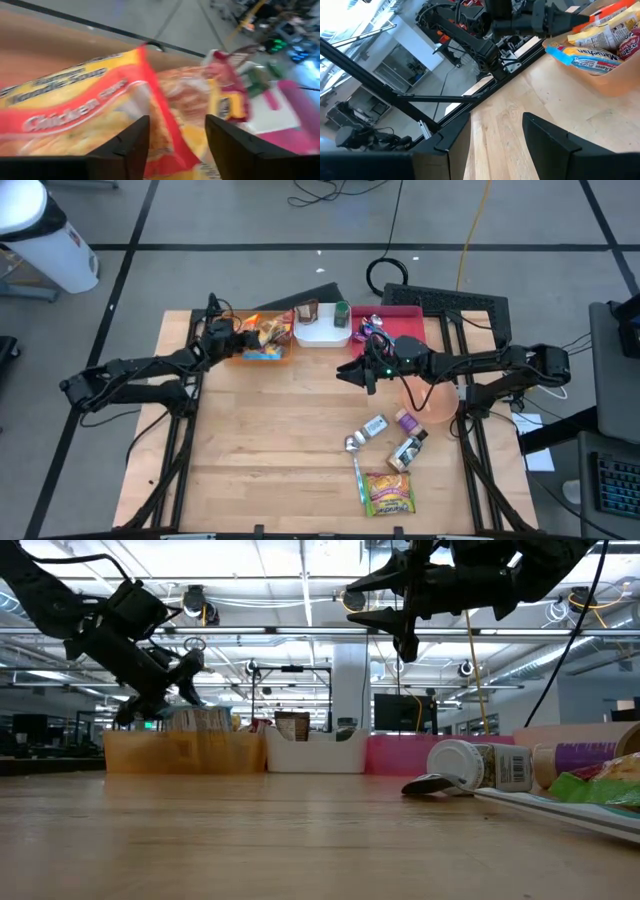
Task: Pick & Place Food Item
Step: Put the orange noodle pack into the orange bin, then put the white seasoning bottle into the white bin
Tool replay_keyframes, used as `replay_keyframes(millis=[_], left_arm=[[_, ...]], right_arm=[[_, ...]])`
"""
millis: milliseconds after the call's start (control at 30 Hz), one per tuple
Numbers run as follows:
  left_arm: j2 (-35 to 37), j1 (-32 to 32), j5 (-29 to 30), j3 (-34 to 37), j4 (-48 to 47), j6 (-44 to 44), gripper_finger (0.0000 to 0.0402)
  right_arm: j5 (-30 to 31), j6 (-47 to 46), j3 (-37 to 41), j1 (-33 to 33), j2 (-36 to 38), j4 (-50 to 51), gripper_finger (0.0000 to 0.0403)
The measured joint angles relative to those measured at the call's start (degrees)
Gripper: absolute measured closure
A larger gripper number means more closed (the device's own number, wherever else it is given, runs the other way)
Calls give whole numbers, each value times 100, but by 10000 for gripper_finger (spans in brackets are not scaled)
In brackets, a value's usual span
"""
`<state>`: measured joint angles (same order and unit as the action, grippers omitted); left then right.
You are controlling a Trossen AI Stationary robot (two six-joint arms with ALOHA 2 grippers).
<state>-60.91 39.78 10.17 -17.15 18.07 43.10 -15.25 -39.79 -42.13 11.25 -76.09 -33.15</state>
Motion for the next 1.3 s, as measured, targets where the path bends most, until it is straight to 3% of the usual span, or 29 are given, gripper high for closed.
replay_keyframes(millis=[167,300,667,767,1000,1300], left_arm=[[177,280,-1150,-313,78,-279,166],[361,372,-1942,-751,348,-392,159],[625,-74,-3110,-2945,24,-945,158],[581,-539,-3060,-3641,-752,-1371,158],[72,-2125,-2298,-4864,-2308,-2230,158],[-809,-3687,-1968,-5164,-2586,-2158,158]], right_arm=[[-7,-2,0,-7,0,-4,232],[-168,-3,0,-9,0,-39,232],[-313,-31,0,-11,0,-575,232],[-312,-187,0,-9,0,-955,232],[-330,-110,0,-9,2,-1400,232],[-821,67,-137,-13,296,-1625,232]])
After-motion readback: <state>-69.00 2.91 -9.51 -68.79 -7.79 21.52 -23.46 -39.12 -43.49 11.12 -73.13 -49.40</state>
